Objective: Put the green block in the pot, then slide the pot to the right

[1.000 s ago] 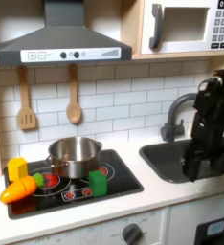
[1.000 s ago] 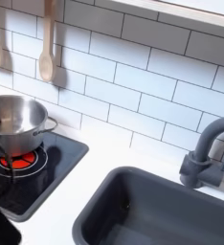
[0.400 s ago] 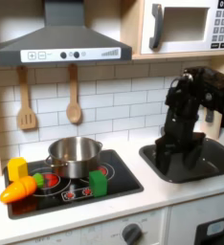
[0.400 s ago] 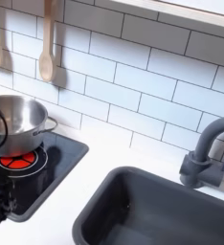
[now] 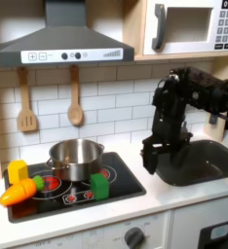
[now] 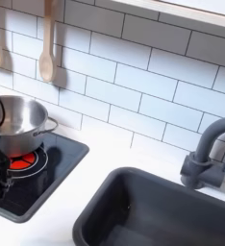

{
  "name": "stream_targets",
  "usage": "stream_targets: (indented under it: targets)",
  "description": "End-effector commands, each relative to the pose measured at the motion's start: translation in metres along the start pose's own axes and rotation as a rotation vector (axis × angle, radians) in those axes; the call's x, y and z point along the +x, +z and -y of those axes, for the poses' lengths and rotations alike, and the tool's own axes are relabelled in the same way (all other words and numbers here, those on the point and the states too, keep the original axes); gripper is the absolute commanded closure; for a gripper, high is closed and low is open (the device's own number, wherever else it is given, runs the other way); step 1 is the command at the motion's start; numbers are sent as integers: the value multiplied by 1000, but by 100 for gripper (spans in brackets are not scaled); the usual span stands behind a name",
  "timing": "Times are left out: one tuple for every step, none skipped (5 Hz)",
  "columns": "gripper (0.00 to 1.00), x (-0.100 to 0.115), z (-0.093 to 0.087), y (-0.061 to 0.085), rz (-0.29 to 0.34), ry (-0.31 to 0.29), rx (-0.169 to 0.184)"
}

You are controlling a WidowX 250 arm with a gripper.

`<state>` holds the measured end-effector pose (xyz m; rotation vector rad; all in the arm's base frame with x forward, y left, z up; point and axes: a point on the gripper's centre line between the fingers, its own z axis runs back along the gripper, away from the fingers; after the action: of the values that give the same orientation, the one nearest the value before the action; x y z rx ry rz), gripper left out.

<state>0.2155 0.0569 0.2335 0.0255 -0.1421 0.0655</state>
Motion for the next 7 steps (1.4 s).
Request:
stream_targets:
  targets:
    - [0,20,-18,-4,3,42,13]
    - [0,32,-28,-8,6,55,16]
    - [0,44,-39,-12,12,51,35]
    - [0,57,-45,-17,13,47,40]
    - [0,68,-49,-23,9,45,45]
    - [0,77,-54,-31,9,41,49]
    - [0,85,-60,-40,5,42,57]
